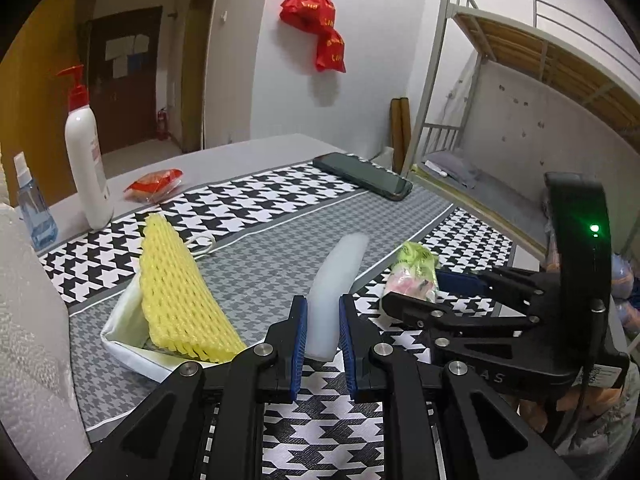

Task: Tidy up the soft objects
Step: 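Carry the foam tube in the left tool while the right tool carries the bag to the box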

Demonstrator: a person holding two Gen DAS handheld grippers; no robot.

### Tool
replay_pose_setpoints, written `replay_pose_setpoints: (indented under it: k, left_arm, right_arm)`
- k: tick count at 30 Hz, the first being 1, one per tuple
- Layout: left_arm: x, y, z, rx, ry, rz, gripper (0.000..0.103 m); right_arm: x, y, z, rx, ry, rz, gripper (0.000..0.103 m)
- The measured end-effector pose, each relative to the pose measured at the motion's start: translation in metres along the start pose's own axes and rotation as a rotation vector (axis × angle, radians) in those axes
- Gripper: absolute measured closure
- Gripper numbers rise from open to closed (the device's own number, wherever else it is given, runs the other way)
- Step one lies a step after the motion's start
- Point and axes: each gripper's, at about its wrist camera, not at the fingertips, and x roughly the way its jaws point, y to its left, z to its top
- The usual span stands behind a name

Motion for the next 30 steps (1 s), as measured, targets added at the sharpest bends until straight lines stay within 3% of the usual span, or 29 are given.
replay_pose_setpoints:
  k: [18,30]
  left_arm:
    - [-0.023,-0.011,0.005,0.046,-0.076,-0.006,0.086]
    - [-0.093,-0.016,0.008,0.057,-0.163,0.026,0.086]
  right_arm:
    - [-0.081,0.008,-0.004,0.051,-0.130,-0.043,0.049]
    - [-0.136,0.032,-0.007,0.014,-0.239,-0.006,0.049]
